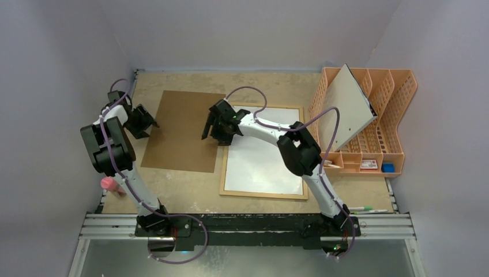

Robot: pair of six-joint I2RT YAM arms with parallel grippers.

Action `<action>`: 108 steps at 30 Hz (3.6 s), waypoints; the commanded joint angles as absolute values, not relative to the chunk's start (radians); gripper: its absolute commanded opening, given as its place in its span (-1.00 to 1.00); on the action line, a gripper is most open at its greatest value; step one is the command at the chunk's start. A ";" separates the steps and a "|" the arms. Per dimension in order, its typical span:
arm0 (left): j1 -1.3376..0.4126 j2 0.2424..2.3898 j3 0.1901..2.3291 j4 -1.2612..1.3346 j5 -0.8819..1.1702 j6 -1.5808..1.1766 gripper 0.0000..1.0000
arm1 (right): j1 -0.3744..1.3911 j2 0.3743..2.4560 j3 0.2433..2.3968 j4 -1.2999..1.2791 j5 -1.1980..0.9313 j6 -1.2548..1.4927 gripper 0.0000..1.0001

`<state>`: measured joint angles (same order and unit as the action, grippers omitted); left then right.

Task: Put the photo into the frame

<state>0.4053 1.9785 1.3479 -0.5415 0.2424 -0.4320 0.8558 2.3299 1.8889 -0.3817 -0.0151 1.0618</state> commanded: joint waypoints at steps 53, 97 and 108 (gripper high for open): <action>0.247 1.860 1.194 -0.589 0.180 -0.453 0.34 | 0.776 1.944 1.455 -0.031 -0.002 0.975 0.37; 0.189 1.857 1.168 -0.615 0.082 -0.479 0.33 | 0.790 2.185 1.747 -0.254 0.066 0.866 0.40; 0.196 1.818 1.466 -0.672 0.007 -0.468 0.66 | 0.783 2.214 1.720 -0.278 0.002 0.965 0.40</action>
<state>0.1818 1.8221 1.3628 -0.6819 0.1066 -0.4744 0.7895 2.2269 1.7157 -0.2554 0.0265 0.9169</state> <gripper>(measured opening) 0.815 0.696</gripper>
